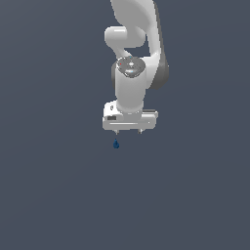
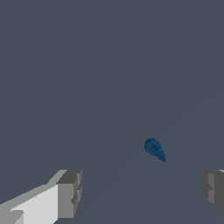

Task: Pick up the object and move it to a goal position.

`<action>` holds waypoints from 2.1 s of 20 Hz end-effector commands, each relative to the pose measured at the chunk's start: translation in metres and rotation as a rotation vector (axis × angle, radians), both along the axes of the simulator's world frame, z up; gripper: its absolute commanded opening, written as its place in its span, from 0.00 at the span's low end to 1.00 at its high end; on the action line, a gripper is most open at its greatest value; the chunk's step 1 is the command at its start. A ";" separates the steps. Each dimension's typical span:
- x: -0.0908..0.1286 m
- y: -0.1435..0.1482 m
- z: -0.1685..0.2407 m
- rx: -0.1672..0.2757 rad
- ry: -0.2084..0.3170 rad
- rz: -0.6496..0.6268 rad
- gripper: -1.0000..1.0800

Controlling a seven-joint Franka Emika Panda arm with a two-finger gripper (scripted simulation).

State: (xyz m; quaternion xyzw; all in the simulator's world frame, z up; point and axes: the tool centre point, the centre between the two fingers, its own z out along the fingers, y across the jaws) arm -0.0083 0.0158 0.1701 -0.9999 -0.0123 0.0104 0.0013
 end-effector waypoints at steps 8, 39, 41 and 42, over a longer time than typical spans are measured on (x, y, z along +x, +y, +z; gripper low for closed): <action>-0.006 -0.018 0.006 0.010 0.014 -0.061 0.96; -0.016 -0.048 -0.046 0.004 -0.007 0.327 0.96; -0.018 -0.051 -0.052 0.004 -0.009 0.376 0.96; -0.019 -0.052 -0.055 0.004 -0.010 0.399 0.96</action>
